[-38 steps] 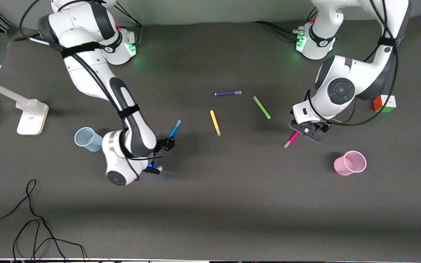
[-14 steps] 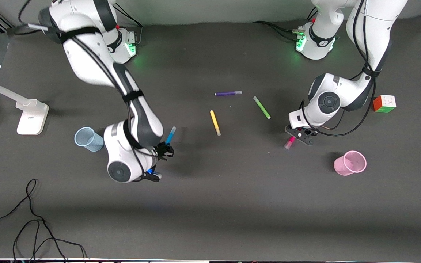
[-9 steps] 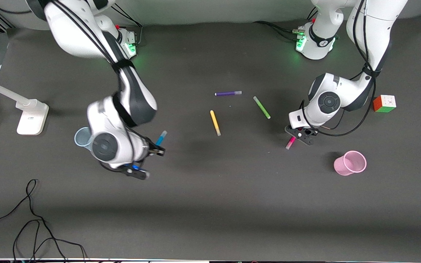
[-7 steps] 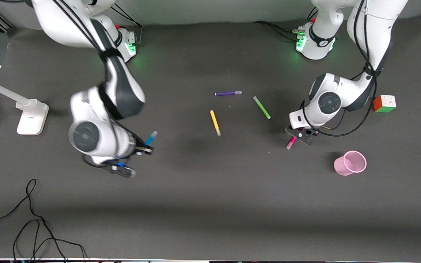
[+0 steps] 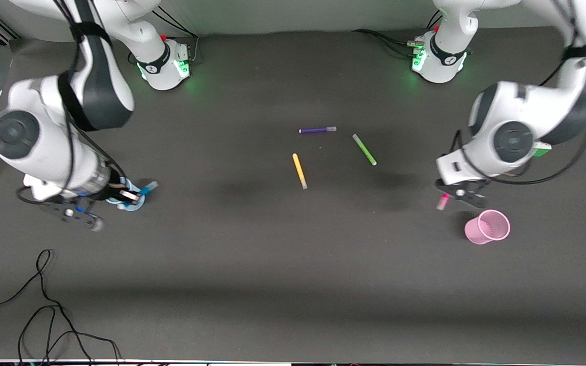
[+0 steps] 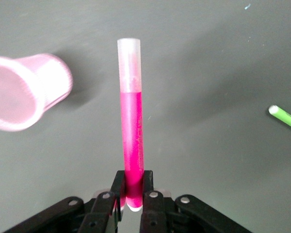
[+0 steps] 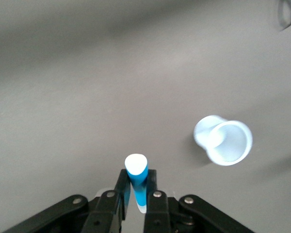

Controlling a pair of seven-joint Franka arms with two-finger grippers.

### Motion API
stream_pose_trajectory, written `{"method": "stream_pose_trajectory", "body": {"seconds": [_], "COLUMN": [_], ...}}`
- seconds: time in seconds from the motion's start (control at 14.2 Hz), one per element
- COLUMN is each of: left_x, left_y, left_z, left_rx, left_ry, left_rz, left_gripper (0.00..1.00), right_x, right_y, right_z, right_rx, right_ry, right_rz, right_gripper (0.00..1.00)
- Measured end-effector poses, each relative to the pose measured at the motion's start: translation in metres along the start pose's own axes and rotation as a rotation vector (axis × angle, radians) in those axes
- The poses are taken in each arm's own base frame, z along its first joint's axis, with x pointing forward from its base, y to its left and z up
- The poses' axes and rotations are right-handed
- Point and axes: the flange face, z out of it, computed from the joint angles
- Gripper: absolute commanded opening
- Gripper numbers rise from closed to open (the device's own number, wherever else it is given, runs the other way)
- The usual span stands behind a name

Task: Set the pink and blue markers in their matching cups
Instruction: 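Carry the blue marker to the blue cup while the left gripper carries the pink marker, then lower the blue marker into its cup while the left gripper lowers pink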

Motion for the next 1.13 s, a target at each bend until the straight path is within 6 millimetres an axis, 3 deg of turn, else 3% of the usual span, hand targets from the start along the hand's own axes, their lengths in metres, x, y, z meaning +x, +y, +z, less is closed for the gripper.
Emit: {"method": "stream_pose_trajectory", "body": {"seconds": [0.21, 0.35, 0.49, 0.7, 0.92, 1.13], "left_x": [-0.021, -0.038, -0.042, -0.023, 0.001, 0.017], "left_y": [-0.062, -0.104, -0.128, -0.145, -0.167, -0.177], "left_z": [-0.040, -0.050, -0.047, -0.023, 0.021, 0.055], "left_rx": [-0.069, -0.119, -0.172, -0.241, -0.254, -0.217], "left_ry": [-0.010, -0.035, -0.105, -0.229, -0.356, -0.425], "left_rz": [-0.069, -0.118, -0.138, -0.130, -0.175, -0.236], "left_gripper": [0.03, 0.03, 0.03, 0.03, 0.03, 0.02], "right_x": [0.004, 0.008, 0.008, 0.000, -0.009, -0.014], "right_y": [0.041, 0.059, 0.073, 0.094, 0.119, 0.130], "right_z": [-0.003, 0.007, 0.030, 0.063, 0.103, 0.119], "right_rx": [0.014, 0.004, 0.000, 0.007, 0.002, -0.010], "right_ry": [0.032, 0.081, 0.136, 0.183, 0.214, 0.191], "right_rz": [-0.025, -0.033, -0.040, -0.060, -0.076, -0.098], "right_gripper": [0.00, 0.00, 0.00, 0.00, 0.00, 0.00]}}
